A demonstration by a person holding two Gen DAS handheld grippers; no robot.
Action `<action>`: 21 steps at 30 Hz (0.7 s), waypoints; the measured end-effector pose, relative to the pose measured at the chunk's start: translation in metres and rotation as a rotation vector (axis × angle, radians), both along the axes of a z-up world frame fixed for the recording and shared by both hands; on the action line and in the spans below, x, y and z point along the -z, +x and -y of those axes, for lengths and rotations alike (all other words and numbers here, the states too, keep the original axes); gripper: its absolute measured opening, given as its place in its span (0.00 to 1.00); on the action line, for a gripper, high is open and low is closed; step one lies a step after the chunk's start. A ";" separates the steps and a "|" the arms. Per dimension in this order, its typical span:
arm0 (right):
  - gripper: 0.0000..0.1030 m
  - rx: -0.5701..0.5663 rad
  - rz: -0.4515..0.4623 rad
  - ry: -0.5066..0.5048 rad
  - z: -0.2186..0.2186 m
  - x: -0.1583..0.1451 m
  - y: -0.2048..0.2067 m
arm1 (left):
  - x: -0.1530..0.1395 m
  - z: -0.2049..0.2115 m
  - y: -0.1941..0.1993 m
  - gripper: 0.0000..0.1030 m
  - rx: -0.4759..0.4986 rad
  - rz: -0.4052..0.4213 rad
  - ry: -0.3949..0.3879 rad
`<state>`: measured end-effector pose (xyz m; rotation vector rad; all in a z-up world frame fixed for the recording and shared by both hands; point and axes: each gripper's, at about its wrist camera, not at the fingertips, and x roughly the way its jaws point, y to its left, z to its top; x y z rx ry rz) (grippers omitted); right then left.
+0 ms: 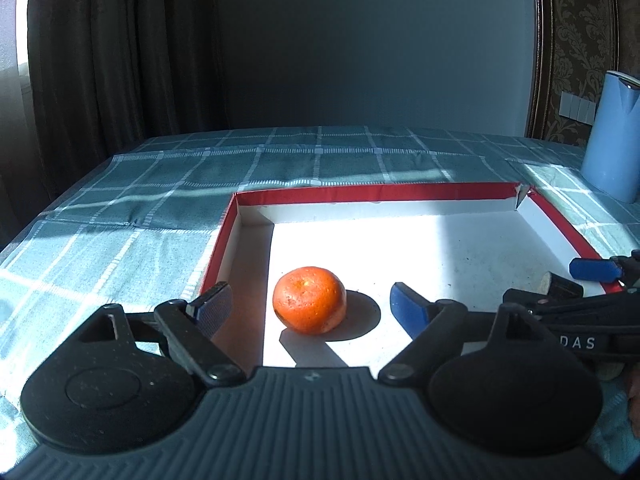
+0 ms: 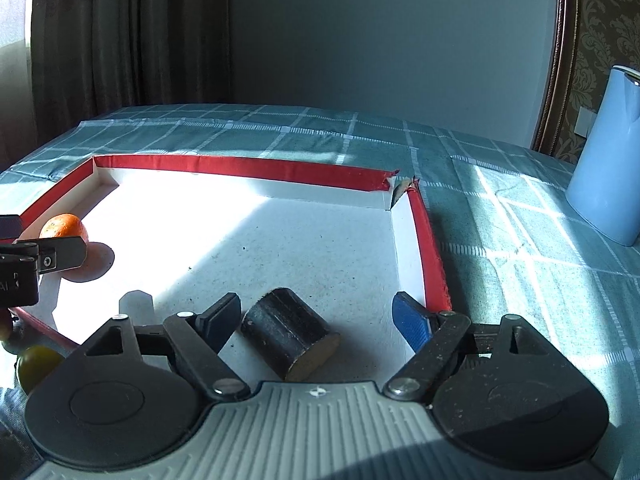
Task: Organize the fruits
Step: 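Carry the orange into the tray with the left gripper while the right carries the cylinder in, then lift both open grippers out of the tray back toward the remaining produce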
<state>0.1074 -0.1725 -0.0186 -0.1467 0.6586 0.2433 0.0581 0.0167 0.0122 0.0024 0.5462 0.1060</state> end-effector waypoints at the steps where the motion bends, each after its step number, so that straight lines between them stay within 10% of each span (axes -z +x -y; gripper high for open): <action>1: 0.85 0.000 -0.004 0.006 0.001 0.001 0.001 | -0.001 -0.001 -0.003 0.83 0.002 0.007 -0.003; 21: 0.97 -0.003 0.143 -0.007 0.005 -0.012 -0.033 | -0.011 -0.024 -0.066 0.96 0.016 0.180 -0.102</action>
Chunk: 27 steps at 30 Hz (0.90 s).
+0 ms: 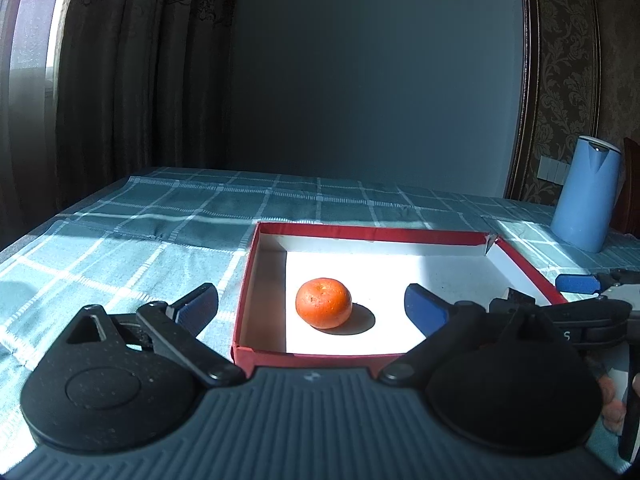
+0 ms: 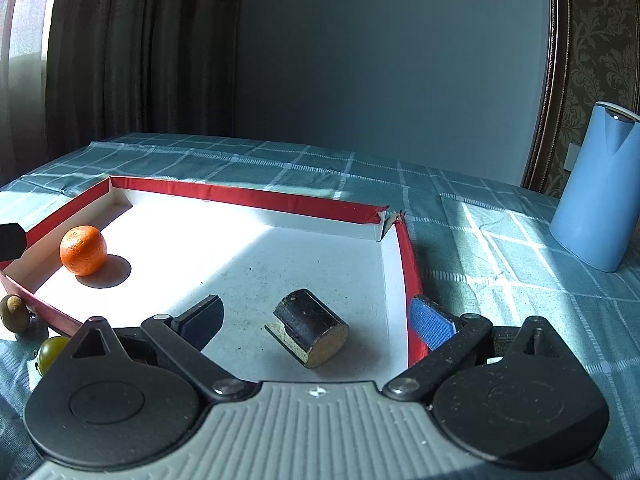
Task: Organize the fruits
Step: 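Lift both open grippers out of the tray back toward the remaining produce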
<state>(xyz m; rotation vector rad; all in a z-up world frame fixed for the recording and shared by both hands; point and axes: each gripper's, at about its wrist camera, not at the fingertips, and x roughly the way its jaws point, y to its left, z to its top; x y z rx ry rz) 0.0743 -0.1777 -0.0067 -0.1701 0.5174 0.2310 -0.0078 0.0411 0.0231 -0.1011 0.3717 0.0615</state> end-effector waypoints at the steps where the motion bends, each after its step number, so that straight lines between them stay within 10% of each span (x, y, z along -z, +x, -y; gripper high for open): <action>1: 0.97 0.008 0.008 0.003 0.001 -0.002 -0.002 | 0.000 -0.001 -0.001 0.96 0.002 -0.001 -0.004; 15: 0.97 0.098 0.150 0.205 0.069 -0.026 -0.047 | 0.003 -0.016 -0.022 1.00 0.037 0.009 0.000; 27: 0.97 0.033 0.161 0.106 0.093 -0.012 -0.091 | 0.016 -0.019 -0.034 1.00 0.072 -0.041 0.020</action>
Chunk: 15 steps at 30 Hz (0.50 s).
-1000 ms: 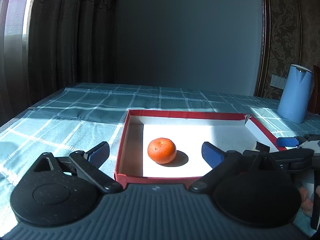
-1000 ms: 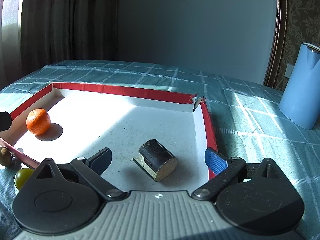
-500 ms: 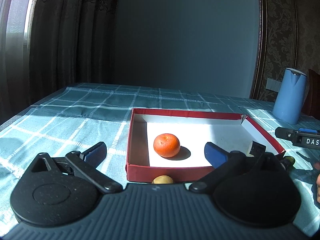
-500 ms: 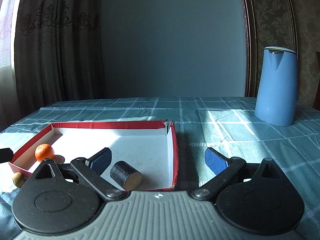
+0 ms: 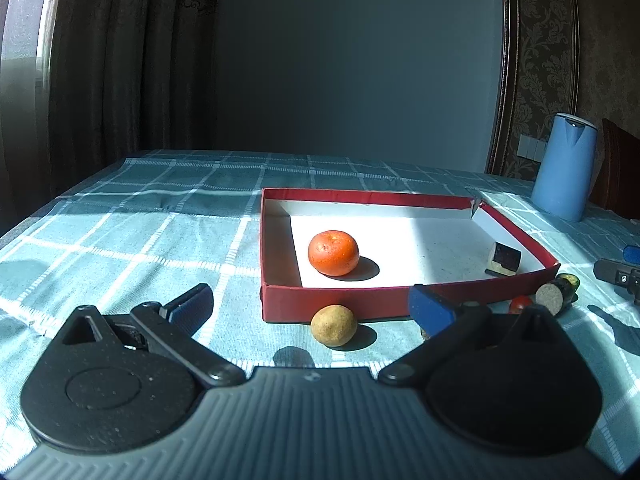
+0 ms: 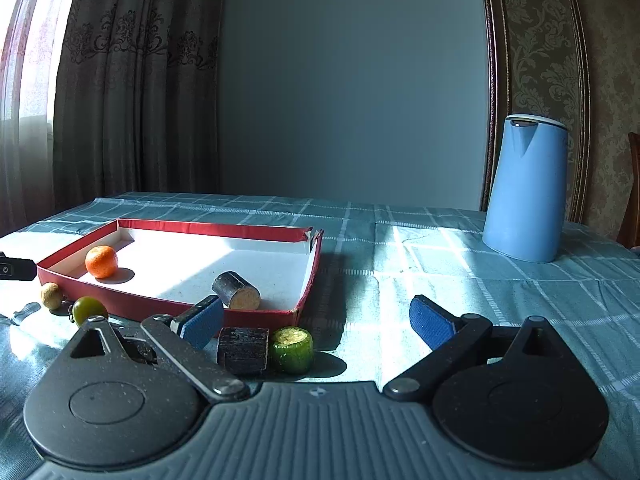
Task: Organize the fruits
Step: 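Lift both open grippers out of the tray back toward the remaining produce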
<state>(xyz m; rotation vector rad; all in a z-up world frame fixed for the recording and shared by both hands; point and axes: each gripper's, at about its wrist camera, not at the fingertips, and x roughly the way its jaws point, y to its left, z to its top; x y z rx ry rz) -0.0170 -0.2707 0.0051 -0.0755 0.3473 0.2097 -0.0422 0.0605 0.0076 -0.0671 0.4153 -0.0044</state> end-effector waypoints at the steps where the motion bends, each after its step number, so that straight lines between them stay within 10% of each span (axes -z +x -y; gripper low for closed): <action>1: 0.97 0.013 -0.009 -0.006 0.001 0.000 0.000 | 0.000 0.002 0.000 1.00 -0.001 0.000 0.012; 15: 0.83 0.004 -0.235 -0.133 -0.005 0.021 0.035 | 0.002 0.002 0.001 1.00 0.012 -0.015 0.018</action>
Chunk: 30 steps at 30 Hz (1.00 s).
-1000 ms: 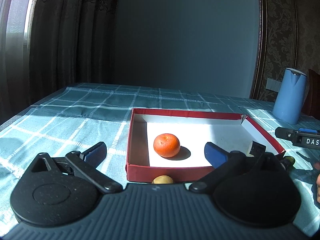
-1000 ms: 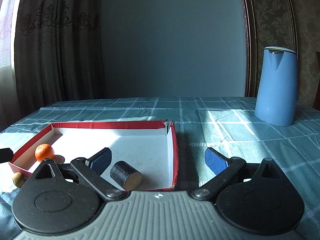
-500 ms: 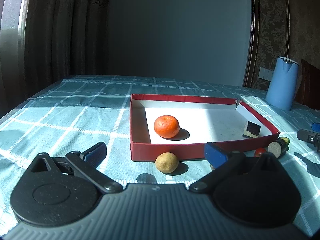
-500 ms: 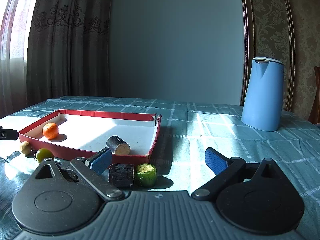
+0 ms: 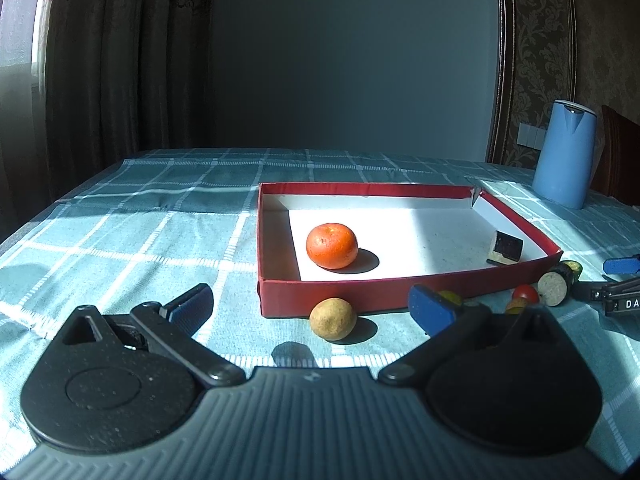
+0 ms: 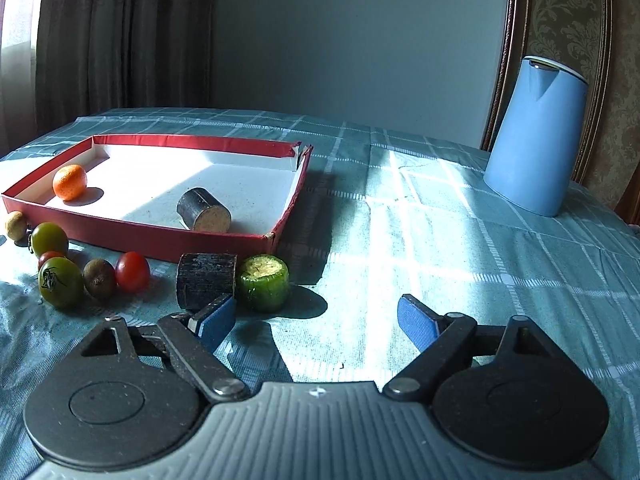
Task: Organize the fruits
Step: 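Lift both open grippers out of the tray back toward the remaining produce, then grasp the potato with the left gripper while the right gripper grasps a green zucchini slice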
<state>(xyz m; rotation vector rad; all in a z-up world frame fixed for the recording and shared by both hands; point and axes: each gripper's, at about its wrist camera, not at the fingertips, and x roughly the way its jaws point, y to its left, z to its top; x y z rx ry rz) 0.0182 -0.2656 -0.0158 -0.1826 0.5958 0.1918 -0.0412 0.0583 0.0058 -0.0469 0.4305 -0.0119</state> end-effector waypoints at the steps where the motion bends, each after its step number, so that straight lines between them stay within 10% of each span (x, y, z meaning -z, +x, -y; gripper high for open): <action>1: 0.80 -0.001 -0.006 -0.007 -0.001 0.001 0.003 | 0.000 0.000 0.000 1.00 0.000 0.000 0.000; 8: 0.76 -0.055 -0.051 -0.004 -0.009 0.004 0.025 | 0.001 0.000 0.000 1.00 0.005 -0.009 -0.001; 11: 0.45 -0.119 -0.048 0.007 -0.016 0.003 0.028 | 0.001 0.003 0.003 1.00 0.006 -0.021 0.012; 16: 0.30 -0.160 -0.028 -0.021 -0.025 0.003 0.023 | 0.003 0.009 0.003 1.00 0.036 -0.021 0.046; 30: 0.29 -0.159 -0.031 -0.013 -0.024 0.003 0.024 | 0.013 0.026 0.026 0.72 0.089 -0.147 0.114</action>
